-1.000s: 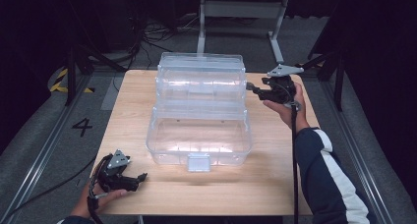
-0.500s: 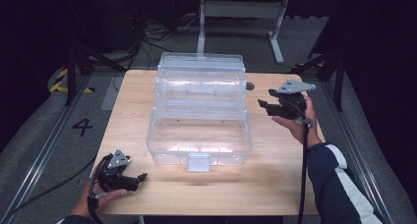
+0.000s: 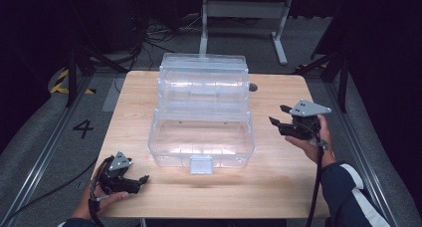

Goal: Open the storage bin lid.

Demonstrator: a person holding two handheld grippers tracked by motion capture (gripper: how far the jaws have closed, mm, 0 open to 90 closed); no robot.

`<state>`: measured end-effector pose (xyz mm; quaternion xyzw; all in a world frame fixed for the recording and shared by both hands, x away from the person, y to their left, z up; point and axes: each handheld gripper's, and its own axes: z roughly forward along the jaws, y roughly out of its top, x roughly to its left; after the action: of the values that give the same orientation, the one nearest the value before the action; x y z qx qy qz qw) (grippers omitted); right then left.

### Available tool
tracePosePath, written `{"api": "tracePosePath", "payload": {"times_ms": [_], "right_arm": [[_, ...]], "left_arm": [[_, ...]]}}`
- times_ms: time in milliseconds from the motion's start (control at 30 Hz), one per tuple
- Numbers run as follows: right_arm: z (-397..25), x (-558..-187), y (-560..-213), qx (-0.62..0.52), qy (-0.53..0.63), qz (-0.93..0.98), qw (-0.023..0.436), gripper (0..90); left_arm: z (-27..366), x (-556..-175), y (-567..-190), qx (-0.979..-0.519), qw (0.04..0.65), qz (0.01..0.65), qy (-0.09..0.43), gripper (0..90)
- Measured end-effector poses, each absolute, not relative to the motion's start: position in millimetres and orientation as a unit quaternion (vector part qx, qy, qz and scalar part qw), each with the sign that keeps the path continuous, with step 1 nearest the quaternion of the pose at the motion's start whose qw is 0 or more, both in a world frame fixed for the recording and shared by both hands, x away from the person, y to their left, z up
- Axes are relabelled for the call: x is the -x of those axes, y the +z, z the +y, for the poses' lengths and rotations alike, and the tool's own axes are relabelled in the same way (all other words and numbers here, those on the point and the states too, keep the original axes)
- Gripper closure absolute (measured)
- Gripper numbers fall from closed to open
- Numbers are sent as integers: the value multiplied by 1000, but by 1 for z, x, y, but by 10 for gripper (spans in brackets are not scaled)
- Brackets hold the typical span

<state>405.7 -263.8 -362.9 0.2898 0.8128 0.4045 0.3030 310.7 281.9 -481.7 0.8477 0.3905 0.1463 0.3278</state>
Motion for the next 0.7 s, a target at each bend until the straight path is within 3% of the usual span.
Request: {"api": "tracePosePath", "payload": {"times_ms": [300,533,700], "right_arm": [[-280,-381,-383,-283,381,823,312,361],[-296,-370,-406,-301,389,820,292,284],[-317,-360,-433,-332,399,817,252,238]], "left_arm": [[282,-313,-481,-850,327,385,147,88],[282,-313,-482,-848,327,391,146,86],[282,-314,-482,-848,327,390,147,86]]}}
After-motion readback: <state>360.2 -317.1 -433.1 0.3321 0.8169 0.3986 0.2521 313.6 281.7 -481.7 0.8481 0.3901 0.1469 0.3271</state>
